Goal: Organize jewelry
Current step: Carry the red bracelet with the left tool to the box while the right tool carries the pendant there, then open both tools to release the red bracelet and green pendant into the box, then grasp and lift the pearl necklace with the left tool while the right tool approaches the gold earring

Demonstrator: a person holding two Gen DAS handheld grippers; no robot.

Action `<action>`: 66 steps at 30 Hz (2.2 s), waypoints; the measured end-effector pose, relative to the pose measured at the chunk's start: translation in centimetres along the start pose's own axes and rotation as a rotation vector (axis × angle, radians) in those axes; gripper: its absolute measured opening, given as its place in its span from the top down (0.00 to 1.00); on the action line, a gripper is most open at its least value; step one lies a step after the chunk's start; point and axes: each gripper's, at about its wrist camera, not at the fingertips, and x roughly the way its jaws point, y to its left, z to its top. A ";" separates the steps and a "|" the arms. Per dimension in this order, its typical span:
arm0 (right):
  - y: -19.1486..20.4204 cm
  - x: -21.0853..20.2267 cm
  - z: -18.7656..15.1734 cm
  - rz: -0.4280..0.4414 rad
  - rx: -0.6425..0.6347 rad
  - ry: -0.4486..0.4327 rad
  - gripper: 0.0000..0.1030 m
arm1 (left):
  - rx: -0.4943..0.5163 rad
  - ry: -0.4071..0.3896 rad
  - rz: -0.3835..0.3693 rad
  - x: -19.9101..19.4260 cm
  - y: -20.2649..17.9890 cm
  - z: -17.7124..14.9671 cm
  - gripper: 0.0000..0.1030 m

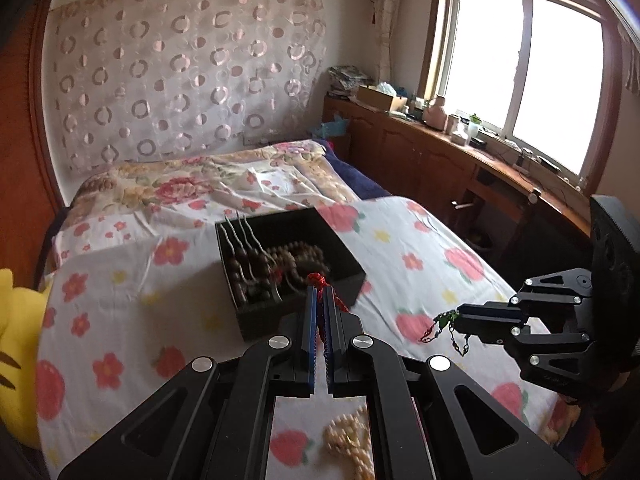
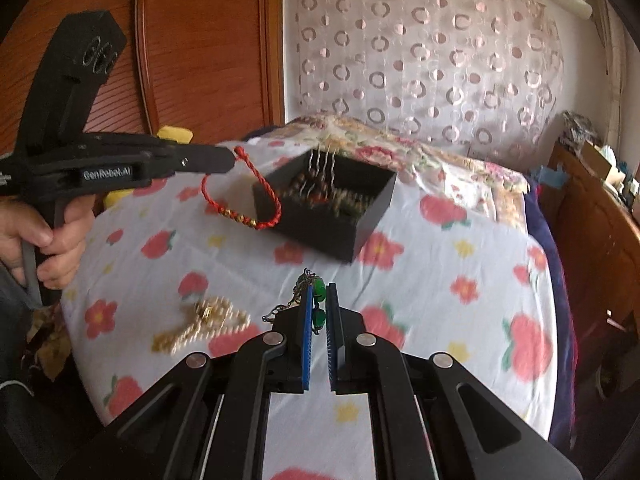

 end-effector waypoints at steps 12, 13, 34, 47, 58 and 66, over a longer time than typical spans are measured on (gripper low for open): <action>-3.9 5.9 6.2 0.036 0.023 -0.034 0.93 | -0.028 0.037 0.035 5.2 3.4 2.2 0.98; -4.1 6.7 6.6 0.042 0.024 -0.029 0.93 | -0.031 0.042 0.037 5.6 3.7 2.2 0.98; -3.9 11.9 6.5 0.095 0.024 0.046 0.90 | -0.044 0.105 0.019 9.3 5.5 1.2 0.98; -4.0 8.5 5.4 0.065 0.069 0.006 0.73 | -0.056 0.061 0.032 5.9 4.6 0.0 0.68; -1.4 3.7 0.0 0.061 0.108 0.015 0.73 | -0.052 0.133 -0.009 0.5 1.0 -7.9 0.63; 0.3 1.4 -3.0 0.048 0.119 0.015 0.73 | -0.051 0.169 -0.055 -1.7 -1.6 -11.5 0.62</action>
